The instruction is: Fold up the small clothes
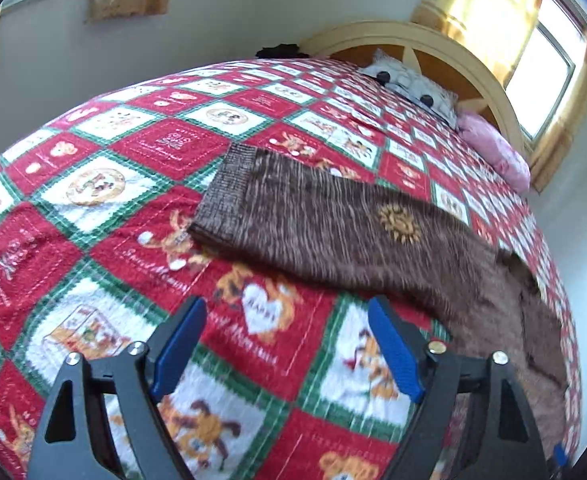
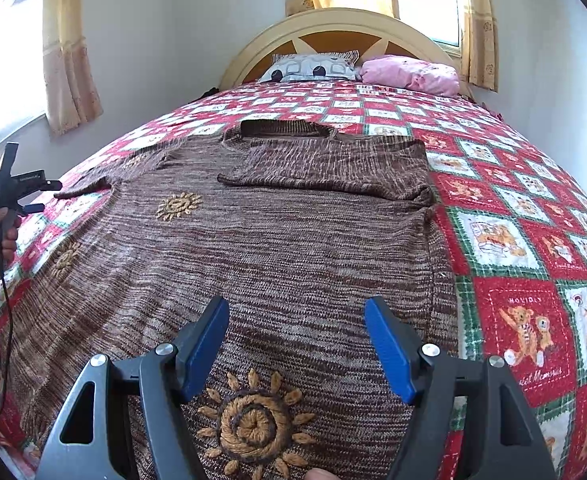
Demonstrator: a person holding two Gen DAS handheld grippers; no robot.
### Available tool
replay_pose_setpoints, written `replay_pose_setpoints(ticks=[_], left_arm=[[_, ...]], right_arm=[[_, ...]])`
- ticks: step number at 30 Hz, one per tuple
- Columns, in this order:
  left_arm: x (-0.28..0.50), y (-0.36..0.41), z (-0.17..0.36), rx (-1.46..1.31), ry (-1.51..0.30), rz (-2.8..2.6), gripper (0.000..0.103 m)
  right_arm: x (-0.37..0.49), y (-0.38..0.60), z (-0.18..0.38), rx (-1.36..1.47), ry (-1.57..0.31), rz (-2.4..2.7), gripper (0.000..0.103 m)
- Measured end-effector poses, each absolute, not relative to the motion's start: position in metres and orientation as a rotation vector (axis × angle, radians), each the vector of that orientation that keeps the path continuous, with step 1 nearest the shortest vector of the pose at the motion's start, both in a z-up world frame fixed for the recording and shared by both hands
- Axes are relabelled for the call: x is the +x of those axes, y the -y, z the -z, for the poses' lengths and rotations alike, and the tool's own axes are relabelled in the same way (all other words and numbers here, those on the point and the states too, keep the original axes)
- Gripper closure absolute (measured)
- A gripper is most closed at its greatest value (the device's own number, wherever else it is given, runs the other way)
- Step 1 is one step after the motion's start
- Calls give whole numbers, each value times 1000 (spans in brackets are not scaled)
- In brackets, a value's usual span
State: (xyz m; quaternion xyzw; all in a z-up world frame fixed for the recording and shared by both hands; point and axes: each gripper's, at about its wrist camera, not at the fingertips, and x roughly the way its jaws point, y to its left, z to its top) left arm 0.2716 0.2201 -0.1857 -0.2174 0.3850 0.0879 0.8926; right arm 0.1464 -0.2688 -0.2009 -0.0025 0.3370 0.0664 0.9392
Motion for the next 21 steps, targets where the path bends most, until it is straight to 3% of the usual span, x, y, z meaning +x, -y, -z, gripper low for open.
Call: replay_pose_setpoints(ticks=[7, 11, 12, 14, 15, 17, 21], left_arm=[[297, -240, 198, -505, -803, -272, 36], [316, -252, 201, -535, -805, -279, 37], [320, -257, 201, -554, -790, -287, 43], [324, -266, 203, -580, -772, -298, 66], [326, -269, 205, -584, -780, -307, 89], [326, -275, 206, -619, -781, -282, 94], [321, -272, 194, -628, -761, -222, 96]], right_arm=[[146, 265, 203, -28, -693, -129, 32], [145, 263, 203, -40, -693, -126, 32], [145, 263, 203, -40, -693, -125, 32], [145, 263, 203, -38, -694, -125, 32], [145, 264, 203, -37, -693, -124, 32], [145, 264, 203, -38, -695, -125, 32], [145, 264, 204, -35, -697, -125, 32]])
